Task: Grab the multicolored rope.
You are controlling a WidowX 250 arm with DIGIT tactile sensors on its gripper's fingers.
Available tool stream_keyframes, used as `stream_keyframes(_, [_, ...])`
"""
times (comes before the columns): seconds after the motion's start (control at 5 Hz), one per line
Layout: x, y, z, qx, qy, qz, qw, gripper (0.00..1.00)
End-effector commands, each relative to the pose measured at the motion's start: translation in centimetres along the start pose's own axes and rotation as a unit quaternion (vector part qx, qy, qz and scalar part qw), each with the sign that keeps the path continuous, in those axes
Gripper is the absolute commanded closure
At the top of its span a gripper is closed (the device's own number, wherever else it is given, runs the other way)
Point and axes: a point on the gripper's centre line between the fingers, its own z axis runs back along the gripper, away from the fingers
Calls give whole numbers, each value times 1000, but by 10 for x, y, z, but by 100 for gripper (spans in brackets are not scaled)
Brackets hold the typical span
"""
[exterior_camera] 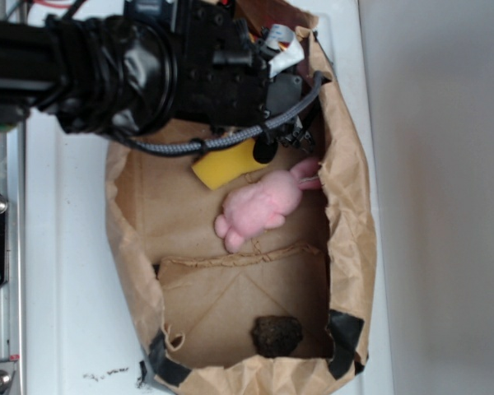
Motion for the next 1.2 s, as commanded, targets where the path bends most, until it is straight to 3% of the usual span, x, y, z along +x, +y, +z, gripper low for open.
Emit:
stream_keyframes(0.0, [36,15,47,-35,-16,-36,999,100])
stream_keyframes(0.2, [36,11,69,-52,17,-103,993,100])
stream_keyframes(0.4, [33,8,103,-106,59,-153,981,100])
stream_keyframes(0.6, [19,-7,135,-138,105,-215,961,100])
stream_keyframes(1.0, [0,-17,172,-154,105,-291,938,100])
